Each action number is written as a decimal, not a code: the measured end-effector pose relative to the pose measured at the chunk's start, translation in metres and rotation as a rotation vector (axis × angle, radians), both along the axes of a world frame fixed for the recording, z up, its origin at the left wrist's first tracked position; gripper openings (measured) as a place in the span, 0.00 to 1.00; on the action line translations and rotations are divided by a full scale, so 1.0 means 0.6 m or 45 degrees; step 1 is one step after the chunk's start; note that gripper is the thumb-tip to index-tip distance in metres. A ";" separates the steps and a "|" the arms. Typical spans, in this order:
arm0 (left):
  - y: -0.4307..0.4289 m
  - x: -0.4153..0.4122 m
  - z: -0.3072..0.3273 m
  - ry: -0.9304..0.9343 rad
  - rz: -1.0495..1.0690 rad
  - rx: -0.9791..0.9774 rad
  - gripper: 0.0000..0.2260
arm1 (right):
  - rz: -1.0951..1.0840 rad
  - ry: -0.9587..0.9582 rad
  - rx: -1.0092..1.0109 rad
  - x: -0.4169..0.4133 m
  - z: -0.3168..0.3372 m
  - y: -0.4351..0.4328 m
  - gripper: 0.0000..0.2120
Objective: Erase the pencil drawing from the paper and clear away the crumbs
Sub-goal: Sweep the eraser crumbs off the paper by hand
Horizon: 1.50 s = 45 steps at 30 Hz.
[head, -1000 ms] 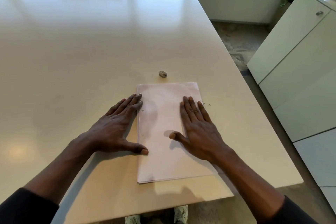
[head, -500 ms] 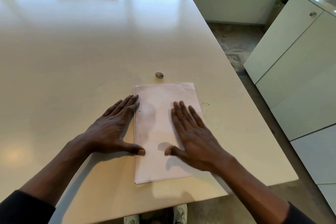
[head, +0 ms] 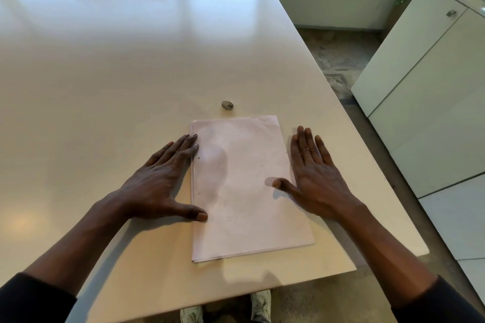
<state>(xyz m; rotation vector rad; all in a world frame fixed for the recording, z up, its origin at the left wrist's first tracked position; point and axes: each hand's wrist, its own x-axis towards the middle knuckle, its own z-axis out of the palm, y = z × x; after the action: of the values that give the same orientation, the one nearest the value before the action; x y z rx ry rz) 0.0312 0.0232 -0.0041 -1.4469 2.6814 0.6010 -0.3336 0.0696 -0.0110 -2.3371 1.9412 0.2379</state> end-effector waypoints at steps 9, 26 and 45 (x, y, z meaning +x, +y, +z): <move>-0.001 -0.002 0.000 -0.002 0.011 0.039 0.69 | 0.515 -0.164 0.084 0.133 0.016 0.051 0.56; 0.003 -0.003 0.005 0.018 0.017 0.000 0.69 | 0.132 -0.081 0.027 0.044 0.016 -0.012 0.59; 0.003 -0.004 0.008 0.038 0.023 0.020 0.69 | 0.039 -0.046 -0.009 0.032 0.005 -0.038 0.59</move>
<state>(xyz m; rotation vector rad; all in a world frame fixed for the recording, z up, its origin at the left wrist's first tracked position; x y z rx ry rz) 0.0290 0.0249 0.0009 -1.4714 2.6826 0.6489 -0.3146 0.0468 -0.0078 -2.3602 1.8937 0.1900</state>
